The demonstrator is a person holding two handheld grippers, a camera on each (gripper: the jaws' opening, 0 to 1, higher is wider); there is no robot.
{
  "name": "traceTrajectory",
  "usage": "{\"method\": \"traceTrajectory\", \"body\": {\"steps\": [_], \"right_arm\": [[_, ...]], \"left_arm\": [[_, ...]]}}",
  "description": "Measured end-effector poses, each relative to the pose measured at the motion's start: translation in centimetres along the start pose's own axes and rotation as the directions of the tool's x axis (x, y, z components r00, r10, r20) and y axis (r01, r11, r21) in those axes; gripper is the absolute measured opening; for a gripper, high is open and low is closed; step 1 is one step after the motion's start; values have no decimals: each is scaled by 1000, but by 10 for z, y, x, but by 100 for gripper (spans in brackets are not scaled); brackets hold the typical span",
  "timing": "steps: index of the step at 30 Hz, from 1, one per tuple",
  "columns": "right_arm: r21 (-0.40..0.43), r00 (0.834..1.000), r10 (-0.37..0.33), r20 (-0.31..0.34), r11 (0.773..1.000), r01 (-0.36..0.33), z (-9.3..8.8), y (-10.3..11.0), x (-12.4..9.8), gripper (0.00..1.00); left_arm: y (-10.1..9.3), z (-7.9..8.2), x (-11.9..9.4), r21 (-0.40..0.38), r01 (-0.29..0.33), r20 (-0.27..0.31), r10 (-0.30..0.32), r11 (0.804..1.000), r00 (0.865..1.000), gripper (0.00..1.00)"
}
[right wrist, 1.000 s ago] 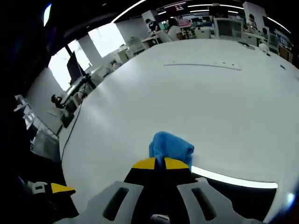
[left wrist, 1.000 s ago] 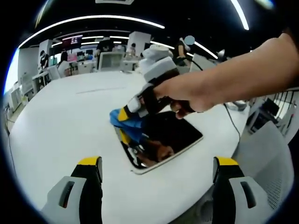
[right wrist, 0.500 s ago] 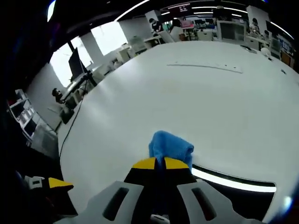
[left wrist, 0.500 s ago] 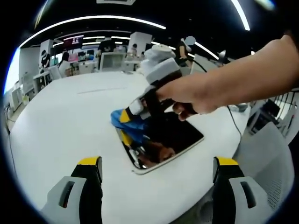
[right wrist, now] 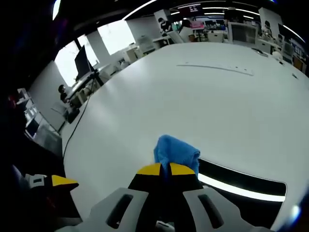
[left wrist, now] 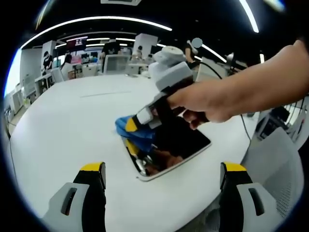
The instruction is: Wipe the mirror surface with the cleaning cloth until all visible marks leave the cleaned area.
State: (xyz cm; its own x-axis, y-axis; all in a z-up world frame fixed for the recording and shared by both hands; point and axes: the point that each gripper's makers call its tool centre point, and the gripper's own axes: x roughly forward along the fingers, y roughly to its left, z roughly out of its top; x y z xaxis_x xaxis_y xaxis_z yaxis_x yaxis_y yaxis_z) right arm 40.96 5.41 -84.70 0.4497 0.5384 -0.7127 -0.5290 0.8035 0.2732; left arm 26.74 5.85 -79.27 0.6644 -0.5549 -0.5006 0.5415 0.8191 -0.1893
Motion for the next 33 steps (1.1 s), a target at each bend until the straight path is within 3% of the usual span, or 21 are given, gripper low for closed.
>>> {"method": "traceTrajectory", "body": {"steps": [33], "right_arm": [[-26,998,48,-39,998,-49,-29,25,-17,0]], "left_arm": [[-2,0,0,18,6,-2,-6,1000,1000,99]]}}
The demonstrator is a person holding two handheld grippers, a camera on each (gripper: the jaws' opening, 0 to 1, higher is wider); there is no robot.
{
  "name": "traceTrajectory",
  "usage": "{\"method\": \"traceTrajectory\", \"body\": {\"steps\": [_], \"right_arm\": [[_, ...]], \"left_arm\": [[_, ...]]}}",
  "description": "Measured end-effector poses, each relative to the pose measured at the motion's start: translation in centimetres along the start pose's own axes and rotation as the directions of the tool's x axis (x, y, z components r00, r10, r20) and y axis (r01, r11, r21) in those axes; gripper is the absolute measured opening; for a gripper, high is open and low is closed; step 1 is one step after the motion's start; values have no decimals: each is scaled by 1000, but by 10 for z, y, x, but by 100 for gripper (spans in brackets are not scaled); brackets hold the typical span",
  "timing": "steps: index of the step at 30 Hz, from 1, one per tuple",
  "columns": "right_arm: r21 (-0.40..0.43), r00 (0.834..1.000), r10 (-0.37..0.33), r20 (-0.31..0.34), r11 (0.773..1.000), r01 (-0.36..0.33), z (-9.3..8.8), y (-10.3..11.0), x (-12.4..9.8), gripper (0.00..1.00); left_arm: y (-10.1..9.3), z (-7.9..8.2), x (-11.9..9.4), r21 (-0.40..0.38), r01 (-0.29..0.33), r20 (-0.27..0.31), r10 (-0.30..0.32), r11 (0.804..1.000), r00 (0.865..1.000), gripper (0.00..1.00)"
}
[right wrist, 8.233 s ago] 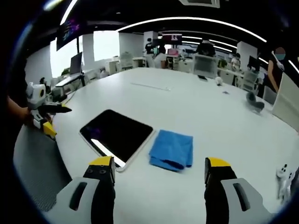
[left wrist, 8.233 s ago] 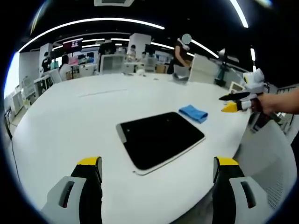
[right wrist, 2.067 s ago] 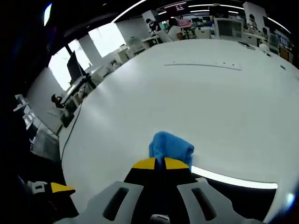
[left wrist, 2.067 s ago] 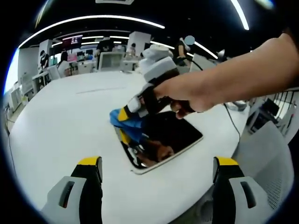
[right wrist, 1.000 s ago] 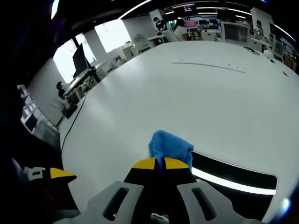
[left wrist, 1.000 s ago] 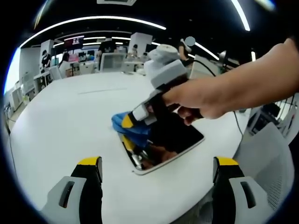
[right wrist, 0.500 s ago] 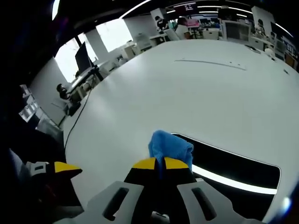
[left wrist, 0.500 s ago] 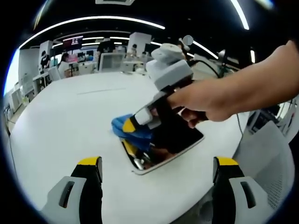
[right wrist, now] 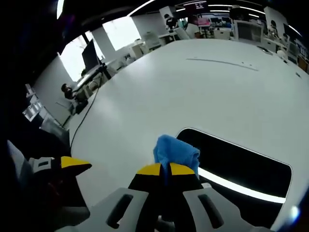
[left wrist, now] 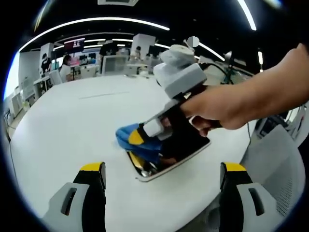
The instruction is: Wipe the mirror surface with the cleaning cloth until all visible marks leave the cleaned area.
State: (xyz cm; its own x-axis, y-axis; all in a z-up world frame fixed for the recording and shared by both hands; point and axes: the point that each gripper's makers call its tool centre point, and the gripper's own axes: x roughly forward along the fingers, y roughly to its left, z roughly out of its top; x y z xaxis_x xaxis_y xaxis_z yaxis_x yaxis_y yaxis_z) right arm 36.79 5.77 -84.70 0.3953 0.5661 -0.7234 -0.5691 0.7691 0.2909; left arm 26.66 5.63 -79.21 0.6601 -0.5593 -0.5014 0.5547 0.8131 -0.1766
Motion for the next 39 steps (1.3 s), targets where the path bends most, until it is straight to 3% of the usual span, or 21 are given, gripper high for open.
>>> {"method": "traceTrajectory", "body": {"steps": [18,24,39], "right_arm": [[-31,1000,20,-21,999,-21,-3,3,-2,0],[-119,1000,23,-17,993,-25,-3,4,-2,0],[-64,999,29,-19,997,-30,-4,-3,-3,0]], "left_arm": [[4,1,-1,-10,-16,10,16,1000,1000,99],[2,0,-1,-5,-9,3,9,1000,1000,99],[3,-1,-1,-5,-16,-2,16,1000,1000,99]]}}
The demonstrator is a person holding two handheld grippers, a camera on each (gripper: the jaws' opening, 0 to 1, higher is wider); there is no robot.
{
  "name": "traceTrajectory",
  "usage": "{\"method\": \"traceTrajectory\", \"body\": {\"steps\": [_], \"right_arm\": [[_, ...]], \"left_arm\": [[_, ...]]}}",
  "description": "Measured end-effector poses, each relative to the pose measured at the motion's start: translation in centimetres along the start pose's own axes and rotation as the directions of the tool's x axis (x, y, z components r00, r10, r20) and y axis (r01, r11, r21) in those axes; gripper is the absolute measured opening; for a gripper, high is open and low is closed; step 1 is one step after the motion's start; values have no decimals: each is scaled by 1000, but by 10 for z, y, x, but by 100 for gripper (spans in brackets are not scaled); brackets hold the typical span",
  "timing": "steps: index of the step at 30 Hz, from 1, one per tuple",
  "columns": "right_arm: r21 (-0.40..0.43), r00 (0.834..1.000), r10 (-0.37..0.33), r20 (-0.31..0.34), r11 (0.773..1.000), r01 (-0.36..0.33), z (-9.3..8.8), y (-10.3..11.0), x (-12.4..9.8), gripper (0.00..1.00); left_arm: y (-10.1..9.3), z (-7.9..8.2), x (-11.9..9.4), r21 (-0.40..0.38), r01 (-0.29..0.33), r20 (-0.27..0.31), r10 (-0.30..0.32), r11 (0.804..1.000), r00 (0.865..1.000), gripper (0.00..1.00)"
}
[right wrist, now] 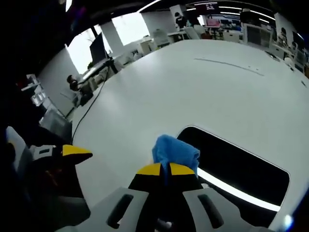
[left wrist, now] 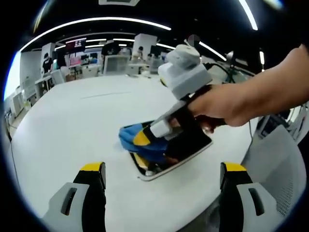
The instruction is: Wipe the mirror surface with the cleaning cloth until all visible marks leave the cleaned area.
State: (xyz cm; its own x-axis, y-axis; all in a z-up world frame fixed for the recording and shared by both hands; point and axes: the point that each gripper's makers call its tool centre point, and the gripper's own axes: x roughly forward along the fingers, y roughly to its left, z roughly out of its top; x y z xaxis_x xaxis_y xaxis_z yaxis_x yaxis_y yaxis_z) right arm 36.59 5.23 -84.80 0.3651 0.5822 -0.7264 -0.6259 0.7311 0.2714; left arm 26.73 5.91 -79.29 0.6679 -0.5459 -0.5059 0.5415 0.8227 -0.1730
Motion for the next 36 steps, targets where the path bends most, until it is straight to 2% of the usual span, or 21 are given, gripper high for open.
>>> {"method": "traceTrajectory", "body": {"steps": [16,36], "right_arm": [[13,1000,-13,9,1000,13,-4,-10,-8,0],[15,999,-50,14,999,50,-16,-36,-28,0]], "left_arm": [[0,-2,1,8,0,-12,0,1000,1000,99],[-1,-2,1,12,2,-12,-2,1000,1000,99]]}}
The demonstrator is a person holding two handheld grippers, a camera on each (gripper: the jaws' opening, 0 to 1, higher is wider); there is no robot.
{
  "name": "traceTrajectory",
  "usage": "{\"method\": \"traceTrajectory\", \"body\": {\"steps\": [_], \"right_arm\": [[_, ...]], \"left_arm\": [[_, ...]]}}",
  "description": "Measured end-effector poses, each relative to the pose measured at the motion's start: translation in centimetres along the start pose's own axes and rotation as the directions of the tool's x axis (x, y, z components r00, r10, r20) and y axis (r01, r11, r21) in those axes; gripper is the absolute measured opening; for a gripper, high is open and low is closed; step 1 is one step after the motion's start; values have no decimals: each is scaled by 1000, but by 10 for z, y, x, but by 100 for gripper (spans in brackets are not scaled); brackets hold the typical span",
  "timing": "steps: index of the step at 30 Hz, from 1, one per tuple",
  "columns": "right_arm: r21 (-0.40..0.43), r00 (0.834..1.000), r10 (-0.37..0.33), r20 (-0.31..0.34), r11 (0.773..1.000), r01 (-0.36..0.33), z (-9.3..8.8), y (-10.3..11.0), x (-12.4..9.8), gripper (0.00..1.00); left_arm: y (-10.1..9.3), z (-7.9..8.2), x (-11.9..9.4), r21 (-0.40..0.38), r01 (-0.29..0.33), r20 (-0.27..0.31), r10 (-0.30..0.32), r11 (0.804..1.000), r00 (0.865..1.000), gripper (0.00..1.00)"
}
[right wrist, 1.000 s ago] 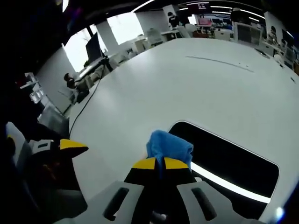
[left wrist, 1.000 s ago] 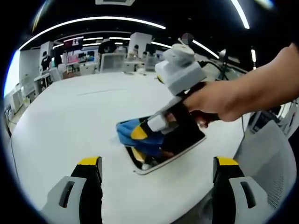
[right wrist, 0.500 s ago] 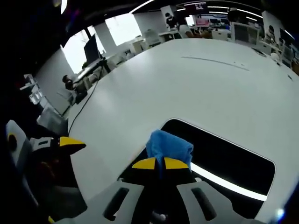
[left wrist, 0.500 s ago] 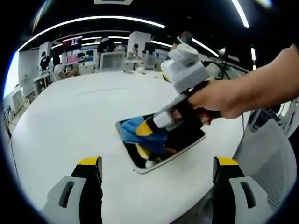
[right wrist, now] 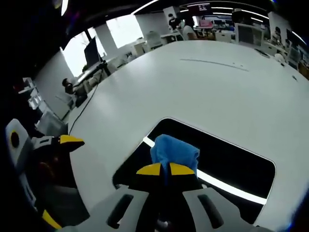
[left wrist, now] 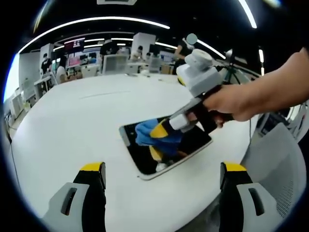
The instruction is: Wipe the mirror surface with the cleaning cloth until all visible marks leave the cleaned area.
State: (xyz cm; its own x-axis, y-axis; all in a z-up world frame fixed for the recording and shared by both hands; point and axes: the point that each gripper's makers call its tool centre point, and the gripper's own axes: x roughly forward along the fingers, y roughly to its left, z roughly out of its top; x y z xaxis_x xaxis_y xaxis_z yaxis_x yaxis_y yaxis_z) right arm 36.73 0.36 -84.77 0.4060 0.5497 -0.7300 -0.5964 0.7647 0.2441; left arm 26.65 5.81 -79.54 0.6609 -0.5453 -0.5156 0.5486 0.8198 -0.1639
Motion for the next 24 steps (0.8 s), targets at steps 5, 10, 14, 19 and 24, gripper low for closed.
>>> {"method": "traceTrajectory", "body": {"steps": [5,10,14,19,24], "right_arm": [[4,1000,-9,-4,1000,9,-3,-9,-5,0],[11,1000,-13,-8,1000,13,-7,-15,-9,0],[9,1000,-16,-9,1000,16,-8,-19,-12,0],[4,1000,-22,-10,1000,22,-11,-27,-17,0],[22,1000,-28,-9,999,28,-15,-38,-25,0]], "left_arm": [[0,0,0,0,1,0,-1,1000,1000,99],[0,0,0,-6,2,1,-2,1000,1000,99],[0,0,0,-2,3,2,-3,1000,1000,99],[0,-1,0,-2,2,-2,-2,1000,1000,99],[-1,-2,0,-3,5,-6,-5,1000,1000,99]]}}
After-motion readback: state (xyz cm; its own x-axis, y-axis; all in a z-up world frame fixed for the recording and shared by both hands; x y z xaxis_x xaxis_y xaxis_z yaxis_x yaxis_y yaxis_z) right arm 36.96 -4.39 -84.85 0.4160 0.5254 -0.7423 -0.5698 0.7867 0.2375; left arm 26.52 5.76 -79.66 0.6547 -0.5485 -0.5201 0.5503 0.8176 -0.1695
